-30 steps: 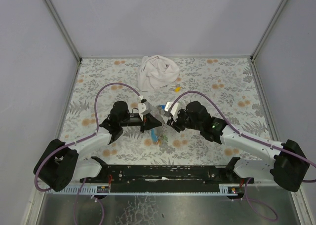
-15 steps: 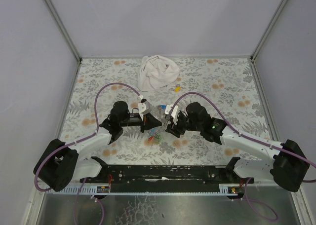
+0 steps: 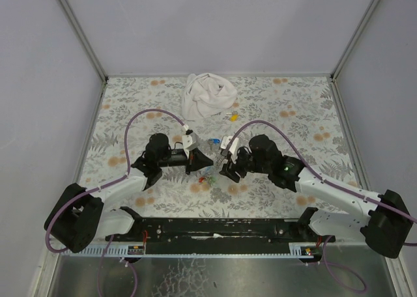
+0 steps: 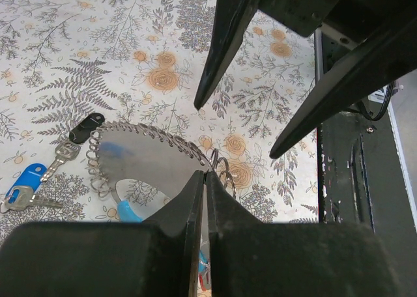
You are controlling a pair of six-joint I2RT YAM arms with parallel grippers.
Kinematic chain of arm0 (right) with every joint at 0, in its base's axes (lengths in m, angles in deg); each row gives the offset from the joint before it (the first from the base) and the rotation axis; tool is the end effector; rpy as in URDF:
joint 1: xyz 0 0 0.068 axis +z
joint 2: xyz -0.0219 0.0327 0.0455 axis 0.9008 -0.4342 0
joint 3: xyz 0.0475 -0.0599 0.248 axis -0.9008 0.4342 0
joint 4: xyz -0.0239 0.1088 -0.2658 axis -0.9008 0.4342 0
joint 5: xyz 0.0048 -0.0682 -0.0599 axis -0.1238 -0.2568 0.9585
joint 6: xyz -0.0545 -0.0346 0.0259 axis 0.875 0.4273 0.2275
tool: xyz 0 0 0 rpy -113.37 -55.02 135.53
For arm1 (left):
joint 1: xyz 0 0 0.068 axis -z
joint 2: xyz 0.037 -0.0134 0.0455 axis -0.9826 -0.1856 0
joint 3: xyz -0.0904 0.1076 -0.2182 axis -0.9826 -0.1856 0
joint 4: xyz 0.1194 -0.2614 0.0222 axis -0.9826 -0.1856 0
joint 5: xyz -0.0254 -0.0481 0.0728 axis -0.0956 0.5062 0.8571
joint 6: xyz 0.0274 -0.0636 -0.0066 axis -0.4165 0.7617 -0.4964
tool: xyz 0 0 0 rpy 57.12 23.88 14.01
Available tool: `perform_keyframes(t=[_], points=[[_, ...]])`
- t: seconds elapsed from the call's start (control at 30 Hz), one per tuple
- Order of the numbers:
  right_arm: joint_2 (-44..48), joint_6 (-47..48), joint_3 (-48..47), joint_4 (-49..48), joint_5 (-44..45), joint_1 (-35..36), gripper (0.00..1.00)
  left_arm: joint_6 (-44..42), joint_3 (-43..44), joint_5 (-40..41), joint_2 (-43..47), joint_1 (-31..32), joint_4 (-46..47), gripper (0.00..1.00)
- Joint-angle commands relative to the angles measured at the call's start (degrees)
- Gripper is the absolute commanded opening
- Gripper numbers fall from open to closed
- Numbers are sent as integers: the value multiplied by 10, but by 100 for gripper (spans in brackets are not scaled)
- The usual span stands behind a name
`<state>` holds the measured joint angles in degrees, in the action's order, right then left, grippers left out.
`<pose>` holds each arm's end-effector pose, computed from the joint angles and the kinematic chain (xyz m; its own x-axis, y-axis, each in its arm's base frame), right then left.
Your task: Put the keys on the keyring
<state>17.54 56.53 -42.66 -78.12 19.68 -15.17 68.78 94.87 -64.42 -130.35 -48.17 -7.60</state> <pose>0.1860 0.2404 0.2296 -0.0580 -0.4110 -0.9098 -0.9386 0.3329 -0.0906 0.2192 -0.1823 0.1810 -0.1353 0.1162 -0.9840 0.9776 0.1770 -0.1135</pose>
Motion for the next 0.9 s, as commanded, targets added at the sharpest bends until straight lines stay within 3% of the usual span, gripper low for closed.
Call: perform_keyframes(t=[0.0, 0.47, 0.87], points=[[24, -16, -28, -41, 20, -1, 63, 2, 11, -11, 3, 2, 41, 0], [-45, 10, -70, -38, -1, -3, 38, -3, 17, -11, 6, 3, 19, 0], [-71, 13, -73, -53, -13, -6, 24, -4, 21, -12, 5, 5, 15, 0]])
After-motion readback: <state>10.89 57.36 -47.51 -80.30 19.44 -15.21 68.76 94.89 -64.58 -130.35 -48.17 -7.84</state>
